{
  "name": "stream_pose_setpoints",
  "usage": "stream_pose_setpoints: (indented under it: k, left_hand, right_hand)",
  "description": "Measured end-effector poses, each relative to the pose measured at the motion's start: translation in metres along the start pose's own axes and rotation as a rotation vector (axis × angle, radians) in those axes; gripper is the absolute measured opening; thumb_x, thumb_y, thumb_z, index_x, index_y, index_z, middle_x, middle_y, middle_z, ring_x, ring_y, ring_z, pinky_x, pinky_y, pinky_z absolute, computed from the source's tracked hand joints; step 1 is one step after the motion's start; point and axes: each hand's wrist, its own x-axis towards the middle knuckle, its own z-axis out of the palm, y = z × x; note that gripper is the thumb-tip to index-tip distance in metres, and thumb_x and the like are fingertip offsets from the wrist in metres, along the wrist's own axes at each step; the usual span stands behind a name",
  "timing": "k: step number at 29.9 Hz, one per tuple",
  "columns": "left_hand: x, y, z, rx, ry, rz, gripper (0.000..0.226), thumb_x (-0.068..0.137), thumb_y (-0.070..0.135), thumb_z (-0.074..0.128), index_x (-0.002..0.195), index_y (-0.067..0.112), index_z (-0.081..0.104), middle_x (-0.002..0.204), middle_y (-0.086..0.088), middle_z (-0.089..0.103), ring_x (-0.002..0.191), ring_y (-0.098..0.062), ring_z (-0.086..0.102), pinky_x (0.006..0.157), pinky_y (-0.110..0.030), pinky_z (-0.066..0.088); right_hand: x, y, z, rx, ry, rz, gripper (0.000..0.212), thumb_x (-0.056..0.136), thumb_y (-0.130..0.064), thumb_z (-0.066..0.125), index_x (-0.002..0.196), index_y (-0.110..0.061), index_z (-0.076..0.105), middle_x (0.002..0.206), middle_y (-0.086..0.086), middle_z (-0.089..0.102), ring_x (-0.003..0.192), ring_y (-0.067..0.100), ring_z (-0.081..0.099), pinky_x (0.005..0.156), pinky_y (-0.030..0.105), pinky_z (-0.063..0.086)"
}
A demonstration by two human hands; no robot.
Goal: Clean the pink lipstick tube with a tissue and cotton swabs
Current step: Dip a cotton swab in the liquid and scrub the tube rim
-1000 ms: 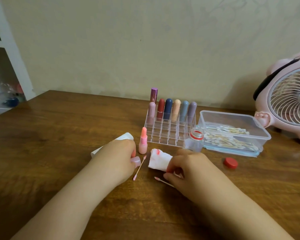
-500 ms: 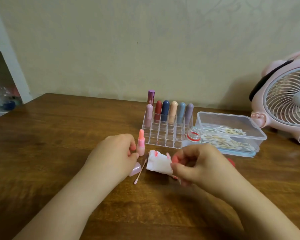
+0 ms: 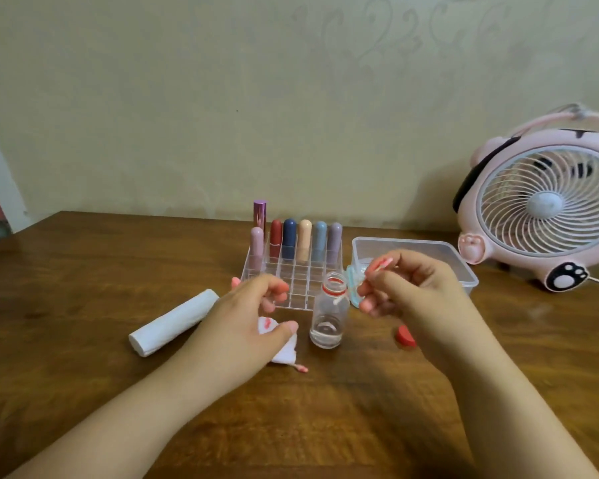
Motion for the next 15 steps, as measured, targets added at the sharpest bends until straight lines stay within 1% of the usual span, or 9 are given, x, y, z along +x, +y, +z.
stream_pose_setpoints:
  k: [1, 3, 6, 8, 9, 10, 11, 13, 15]
  left_hand:
    - [0.005, 0.004, 0.002, 0.024, -0.024, -0.004, 0.041, 0.081, 0.032, 0.065, 0.117, 0.031, 0.046, 0.096, 0.027, 0.049, 0.083, 0.001, 0.05, 0.088, -0.023, 0.043]
    - [0.017, 0.01, 0.007, 0.075, -0.091, -0.05, 0.051, 0.079, 0.038, 0.066, 0.123, 0.029, 0.042, 0.116, 0.018, 0.054, 0.107, -0.004, 0.05, 0.113, -0.042, 0.025]
    - [0.031, 0.014, 0.023, 0.214, -0.193, -0.147, 0.063, 0.074, 0.053, 0.065, 0.127, 0.03, 0.038, 0.133, 0.012, 0.052, 0.128, -0.012, 0.042, 0.116, -0.053, 0.001]
    - [0.036, 0.014, 0.036, 0.248, -0.207, -0.174, 0.067, 0.071, 0.058, 0.064, 0.126, 0.031, 0.038, 0.135, 0.01, 0.052, 0.13, -0.013, 0.042, 0.115, -0.047, 0.0]
    - [0.037, 0.014, 0.042, 0.235, -0.199, -0.182, 0.067, 0.07, 0.057, 0.066, 0.126, 0.03, 0.039, 0.134, 0.008, 0.053, 0.127, -0.013, 0.043, 0.113, -0.039, 0.007]
    - [0.038, 0.014, 0.047, 0.199, -0.191, -0.194, 0.068, 0.07, 0.054, 0.068, 0.127, 0.028, 0.039, 0.133, 0.006, 0.053, 0.124, -0.014, 0.046, 0.104, -0.03, 0.02]
    - [0.038, 0.014, 0.051, 0.156, -0.183, -0.205, 0.069, 0.07, 0.05, 0.071, 0.127, 0.026, 0.04, 0.133, 0.004, 0.053, 0.121, -0.016, 0.049, 0.097, -0.027, 0.032]
    - [0.039, 0.013, 0.057, 0.102, -0.162, -0.216, 0.069, 0.069, 0.046, 0.074, 0.127, 0.025, 0.042, 0.13, 0.002, 0.055, 0.115, -0.017, 0.053, 0.091, -0.028, 0.048]
    - [0.037, 0.012, 0.059, 0.064, -0.14, -0.209, 0.063, 0.071, 0.043, 0.073, 0.123, 0.026, 0.044, 0.129, 0.003, 0.056, 0.114, -0.018, 0.054, 0.092, -0.034, 0.05]
  right_hand:
    - [0.002, 0.002, -0.005, -0.004, 0.057, -0.019, 0.021, 0.088, 0.003, 0.053, 0.073, -0.006, 0.063, 0.056, 0.003, 0.067, 0.046, 0.009, 0.061, 0.046, 0.017, 0.048]
    - [0.005, 0.006, -0.013, -0.025, 0.175, -0.05, 0.018, 0.088, -0.004, 0.056, 0.074, -0.012, 0.065, 0.056, -0.002, 0.066, 0.047, 0.006, 0.057, 0.047, 0.017, 0.047]
    - [0.007, 0.01, -0.019, -0.119, 0.297, -0.079, 0.018, 0.087, -0.014, 0.061, 0.072, -0.022, 0.066, 0.053, -0.009, 0.062, 0.049, 0.003, 0.053, 0.05, 0.016, 0.044]
    - [0.007, 0.012, -0.018, -0.169, 0.304, -0.096, 0.017, 0.087, -0.016, 0.062, 0.072, -0.024, 0.067, 0.054, -0.01, 0.061, 0.049, -0.001, 0.052, 0.049, 0.014, 0.044]
    - [0.008, 0.013, -0.017, -0.193, 0.3, -0.1, 0.017, 0.086, -0.016, 0.062, 0.073, -0.024, 0.067, 0.055, -0.01, 0.061, 0.049, -0.002, 0.052, 0.048, 0.012, 0.045]
    - [0.008, 0.014, -0.016, -0.213, 0.295, -0.101, 0.016, 0.086, -0.016, 0.063, 0.073, -0.024, 0.067, 0.056, -0.01, 0.061, 0.048, -0.004, 0.051, 0.047, 0.011, 0.045]
    - [0.008, 0.015, -0.016, -0.227, 0.292, -0.105, 0.016, 0.086, -0.016, 0.063, 0.073, -0.024, 0.066, 0.057, -0.009, 0.061, 0.047, -0.005, 0.05, 0.047, 0.011, 0.045]
    - [0.008, 0.016, -0.015, -0.242, 0.282, -0.116, 0.015, 0.085, -0.018, 0.064, 0.072, -0.025, 0.066, 0.058, -0.009, 0.061, 0.047, -0.004, 0.05, 0.047, 0.015, 0.045]
    - [0.008, 0.015, -0.014, -0.262, 0.256, -0.128, 0.014, 0.085, -0.018, 0.064, 0.074, -0.025, 0.067, 0.061, -0.007, 0.062, 0.05, -0.004, 0.052, 0.046, 0.013, 0.044]
